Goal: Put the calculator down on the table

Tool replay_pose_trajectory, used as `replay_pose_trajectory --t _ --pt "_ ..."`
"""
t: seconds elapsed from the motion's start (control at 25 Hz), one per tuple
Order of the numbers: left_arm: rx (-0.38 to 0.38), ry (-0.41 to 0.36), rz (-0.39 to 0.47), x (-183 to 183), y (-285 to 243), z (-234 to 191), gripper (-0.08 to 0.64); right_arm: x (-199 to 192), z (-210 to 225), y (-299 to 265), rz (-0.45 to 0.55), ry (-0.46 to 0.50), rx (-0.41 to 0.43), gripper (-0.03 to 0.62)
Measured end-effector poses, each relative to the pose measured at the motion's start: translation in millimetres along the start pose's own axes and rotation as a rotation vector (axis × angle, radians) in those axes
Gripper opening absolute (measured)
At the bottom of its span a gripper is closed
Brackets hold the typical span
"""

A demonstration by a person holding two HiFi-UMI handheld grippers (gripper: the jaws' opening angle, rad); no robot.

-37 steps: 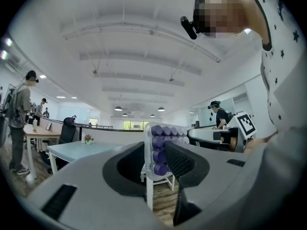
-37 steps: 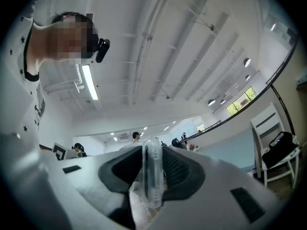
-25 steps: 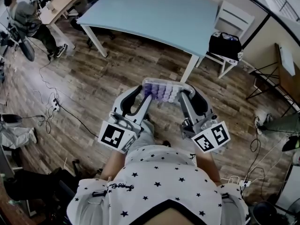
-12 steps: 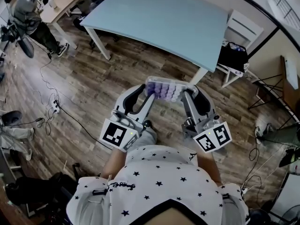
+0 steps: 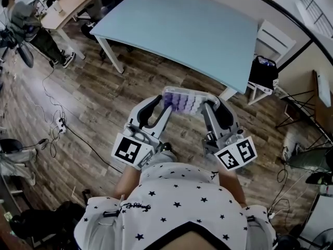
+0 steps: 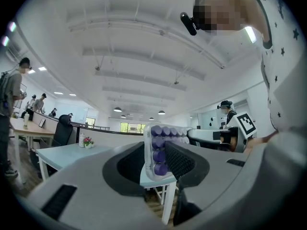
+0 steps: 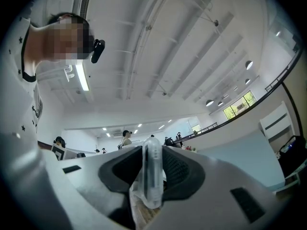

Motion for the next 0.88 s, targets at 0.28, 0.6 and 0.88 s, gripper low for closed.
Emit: replay_pose_trajectory --t 0.28,0.6,0.88 --pt "-0.013 0.01 0.001 -1 -9 -41 0.146 -9 1 -38 -0.004 0.003 -0.021 0.124" --pt "-0.021 0.027 0.003 -6 -10 -74 0.146 -20 -3 -68 -0.018 0.005 -0.04 0.124" --pt "-0.032 0.032 0.007 -8 -15 -88 0.146 -24 -1 -81 -0.014 0.008 -0.052 0.124"
Point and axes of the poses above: the fingertips, and each gripper's own axes: y backward along the fingers, z to its right, x out of its top, the point moved 7 cm from there along y, backward along the fingers, and after that the axes turned 1 degree about x, right-handed, at the moved point
